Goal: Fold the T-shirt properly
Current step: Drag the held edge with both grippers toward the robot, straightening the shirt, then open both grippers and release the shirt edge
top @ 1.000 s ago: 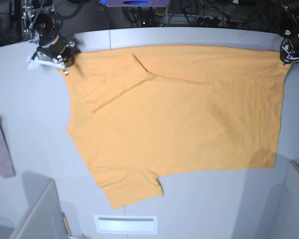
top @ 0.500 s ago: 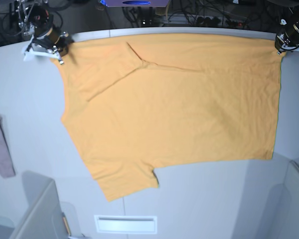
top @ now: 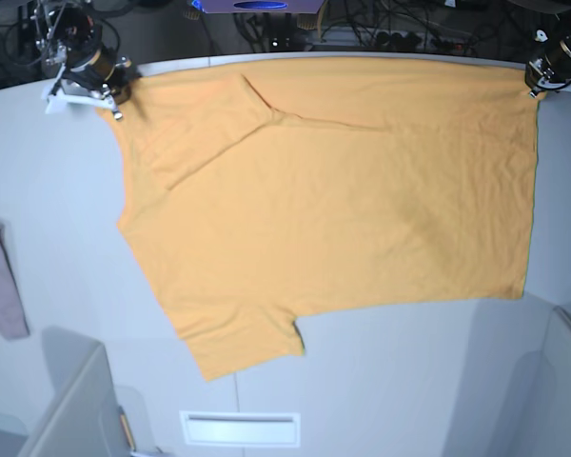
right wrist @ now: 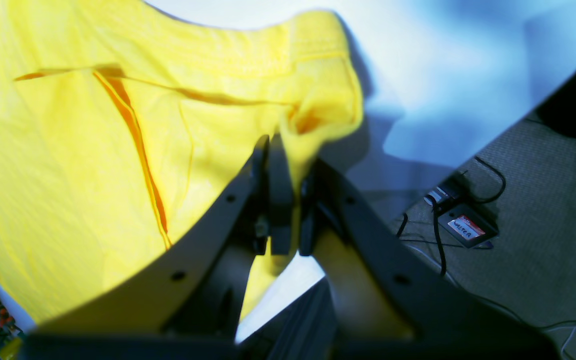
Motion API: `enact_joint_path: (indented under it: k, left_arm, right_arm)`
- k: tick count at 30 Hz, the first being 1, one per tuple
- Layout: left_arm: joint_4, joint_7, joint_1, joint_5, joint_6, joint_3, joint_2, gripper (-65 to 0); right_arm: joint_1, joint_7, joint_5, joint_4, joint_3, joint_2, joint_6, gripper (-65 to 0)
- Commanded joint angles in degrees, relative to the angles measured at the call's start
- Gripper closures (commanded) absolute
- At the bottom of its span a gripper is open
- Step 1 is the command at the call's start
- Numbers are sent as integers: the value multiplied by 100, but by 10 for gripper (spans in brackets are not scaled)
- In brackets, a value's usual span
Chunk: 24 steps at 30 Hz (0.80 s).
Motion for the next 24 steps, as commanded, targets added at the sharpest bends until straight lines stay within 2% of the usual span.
enact_joint_path:
  k: [1, 6, 7, 8, 9, 13, 14, 16, 18, 24]
  left_arm:
    - [97, -85, 50, 1, -4, -53, -106, 0]
    - [97, -85, 50, 1, -4, -88, -106, 0]
    - [97, -85, 50, 1, -4, -97, -106, -36]
    - [97, -85, 50, 1, -4, -97, -106, -102]
    - [97, -85, 50, 1, -4, -97, -106, -171]
    - [105, -85, 50, -7, -4, -97, -106, -408]
    - [105, -85, 50, -7, -4, -97, -106, -449]
    - [105, -85, 50, -16, -4, -114, -115, -515]
    - [114, -85, 41, -25, -4, -334, -115, -553]
    - [580, -58, -20, -34, -4, -967, -141, -558]
  right_arm:
    - [-22, 87, -61, 77, 36, 91, 17, 0]
    - [-31, -71, -26, 77, 45, 100, 17, 0]
    - [-5, -220, -26, 86, 45, 100, 17, 0]
    - [13, -335, -26, 86, 53, 100, 17, 0]
    - [39, -414, -26, 86, 53, 91, 17, -33]
    - [22, -414, -52, 95, 53, 64, 17, -299]
    - [4, -405, -61, 95, 53, 64, 17, -327]
    - [-13, -405, -61, 104, 115, 64, 17, -329]
    - [-66, -440, -61, 139, 361, 56, 17, -324]
    - [-312, -449, -61, 359, 1170, 56, 17, -332]
